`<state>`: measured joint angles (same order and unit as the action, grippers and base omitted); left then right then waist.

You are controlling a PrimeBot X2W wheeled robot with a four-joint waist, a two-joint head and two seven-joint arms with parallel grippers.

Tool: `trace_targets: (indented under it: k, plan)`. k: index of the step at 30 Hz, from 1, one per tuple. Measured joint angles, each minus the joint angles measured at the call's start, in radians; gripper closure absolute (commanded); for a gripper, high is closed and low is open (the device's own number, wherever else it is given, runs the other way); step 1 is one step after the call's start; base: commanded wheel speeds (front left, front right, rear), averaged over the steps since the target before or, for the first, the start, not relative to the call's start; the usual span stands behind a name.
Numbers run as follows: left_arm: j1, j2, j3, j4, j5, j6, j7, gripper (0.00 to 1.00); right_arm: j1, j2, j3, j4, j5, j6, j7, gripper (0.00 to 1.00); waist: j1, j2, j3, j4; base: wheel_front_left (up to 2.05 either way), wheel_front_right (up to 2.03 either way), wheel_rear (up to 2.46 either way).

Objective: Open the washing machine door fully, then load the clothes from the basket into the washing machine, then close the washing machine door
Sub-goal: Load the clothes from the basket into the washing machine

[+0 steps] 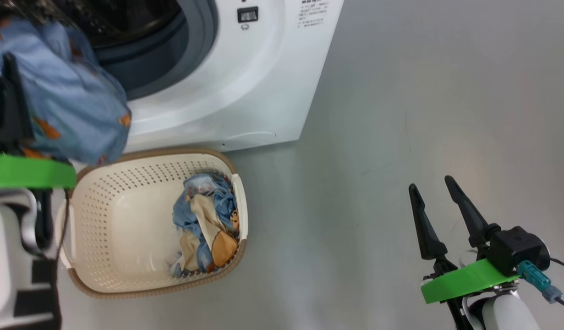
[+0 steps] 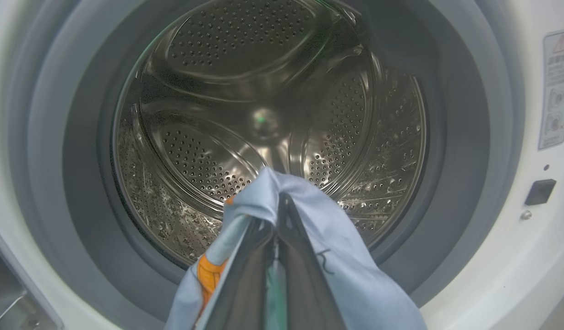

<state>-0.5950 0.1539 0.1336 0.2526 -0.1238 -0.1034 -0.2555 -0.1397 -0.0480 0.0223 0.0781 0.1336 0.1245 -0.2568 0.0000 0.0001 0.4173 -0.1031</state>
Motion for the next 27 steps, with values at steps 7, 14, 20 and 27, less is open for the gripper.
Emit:
trace_targets:
  k: [7, 14, 20, 27]
  plan:
    - [-0.118, 0.029, 0.001, 0.054, 0.006, -0.009, 0.000, 1.00, -0.016, 0.000, 0.008, -0.003, 0.004, 0.000, 0.000, 0.00, 0.0000, 0.0000, 0.045, -0.008, 0.00, 0.00, 0.00]
    - [-0.237, 0.054, 0.000, 0.116, 0.005, -0.016, -0.001, 1.00, -0.049, 0.000, 0.027, -0.006, 0.036, 0.000, 0.000, 0.00, 0.0000, 0.0000, 0.107, -0.020, 0.00, 0.00, 0.00]
    - [-0.323, 0.066, -0.038, 0.191, 0.006, -0.017, -0.001, 1.00, -0.067, 0.000, 0.038, -0.005, 0.048, 0.000, 0.000, 0.00, 0.0000, 0.0000, 0.162, -0.030, 0.00, 0.00, 0.00]
    - [-0.440, 0.066, -0.083, 0.279, 0.006, -0.020, -0.001, 1.00, -0.090, -0.001, 0.065, -0.003, 0.063, 0.000, 0.000, 0.00, 0.0000, 0.0000, 0.215, -0.042, 0.00, 0.00, 0.00]
